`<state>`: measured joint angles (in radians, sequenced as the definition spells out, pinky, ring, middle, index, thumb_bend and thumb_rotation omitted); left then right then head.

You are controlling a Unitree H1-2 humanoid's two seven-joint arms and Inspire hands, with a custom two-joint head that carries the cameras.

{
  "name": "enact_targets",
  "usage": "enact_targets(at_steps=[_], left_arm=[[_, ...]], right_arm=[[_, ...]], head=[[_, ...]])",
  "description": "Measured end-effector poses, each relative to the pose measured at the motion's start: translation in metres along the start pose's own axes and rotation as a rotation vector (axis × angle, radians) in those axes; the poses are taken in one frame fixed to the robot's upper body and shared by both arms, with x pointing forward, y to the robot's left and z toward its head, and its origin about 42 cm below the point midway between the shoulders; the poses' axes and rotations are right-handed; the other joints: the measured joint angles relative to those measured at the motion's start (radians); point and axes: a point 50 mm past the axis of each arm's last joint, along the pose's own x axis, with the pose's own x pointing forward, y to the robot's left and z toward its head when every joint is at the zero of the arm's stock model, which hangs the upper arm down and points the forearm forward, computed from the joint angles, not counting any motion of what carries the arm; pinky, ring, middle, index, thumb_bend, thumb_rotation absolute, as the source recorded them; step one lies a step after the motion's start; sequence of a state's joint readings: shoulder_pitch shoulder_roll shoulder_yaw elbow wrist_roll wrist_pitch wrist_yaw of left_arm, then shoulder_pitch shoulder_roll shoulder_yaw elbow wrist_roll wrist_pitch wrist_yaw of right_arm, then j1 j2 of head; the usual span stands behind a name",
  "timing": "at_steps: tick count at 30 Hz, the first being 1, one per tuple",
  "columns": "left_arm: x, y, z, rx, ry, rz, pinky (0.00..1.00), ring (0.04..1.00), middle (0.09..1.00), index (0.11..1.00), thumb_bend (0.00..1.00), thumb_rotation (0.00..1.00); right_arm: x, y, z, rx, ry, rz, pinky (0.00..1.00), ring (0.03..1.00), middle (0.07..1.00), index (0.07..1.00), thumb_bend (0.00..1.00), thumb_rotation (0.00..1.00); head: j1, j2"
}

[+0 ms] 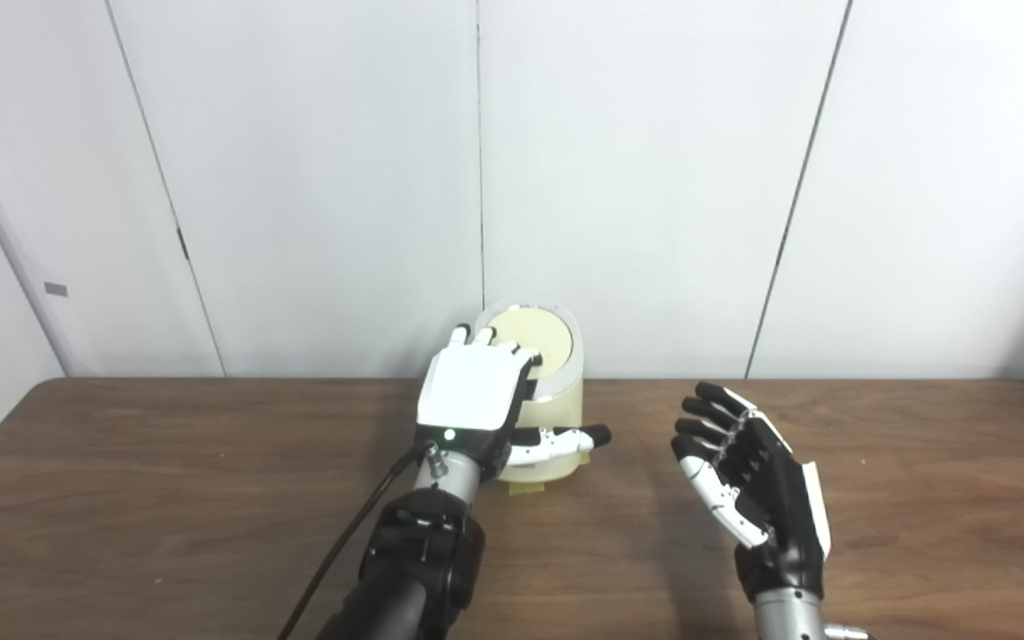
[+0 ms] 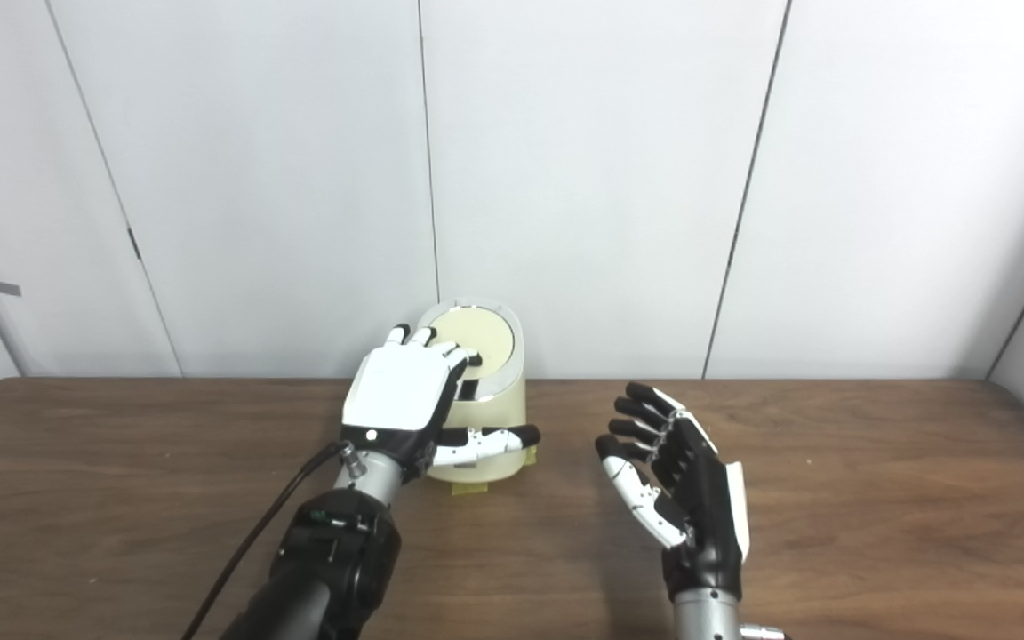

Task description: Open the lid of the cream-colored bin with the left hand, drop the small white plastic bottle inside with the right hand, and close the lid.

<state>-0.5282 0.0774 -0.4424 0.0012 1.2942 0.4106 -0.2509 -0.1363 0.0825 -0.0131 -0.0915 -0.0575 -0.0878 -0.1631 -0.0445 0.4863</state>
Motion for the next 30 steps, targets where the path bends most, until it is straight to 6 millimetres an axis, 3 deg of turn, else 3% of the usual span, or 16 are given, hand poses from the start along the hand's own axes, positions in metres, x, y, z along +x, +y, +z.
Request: enact_targets(at_steps=[9,13,19,30], left_arm=[[0.001,0.003,-0.008,-0.114,0.016,-0.019,1.00,0.988,0.945,0.936,0.88,1.00],[0.002,0.006,-0.012,-0.147,0.036,-0.010,1.00,1.000,0.997,0.987,0.87,1.00],[0.002,0.010,-0.012,-0.155,0.042,0.038,1.00,1.000,1.000,1.000,0.86,1.00],[-0.009,0.041,-0.004,-0.289,0.036,0.241,1.00,1.000,1.000,0.998,0.79,1.00]], right_arm=[[0.000,0.000,-0.001,0.002,0.003,0.000,0.57,0.660,0.701,0.708,0.28,0.27],[0.000,0.001,-0.001,-0.003,0.002,0.000,0.57,0.657,0.700,0.708,0.28,0.26],[0.001,0.002,-0.001,-0.002,0.002,0.002,0.57,0.666,0.712,0.719,0.28,0.27],[0.002,0.002,-0.002,-0.001,0.003,0.003,0.57,0.660,0.705,0.712,0.28,0.27]], head=[[0.002,-0.006],[0.000,-0.008],[0.000,-0.012],[-0.002,-0.014]])
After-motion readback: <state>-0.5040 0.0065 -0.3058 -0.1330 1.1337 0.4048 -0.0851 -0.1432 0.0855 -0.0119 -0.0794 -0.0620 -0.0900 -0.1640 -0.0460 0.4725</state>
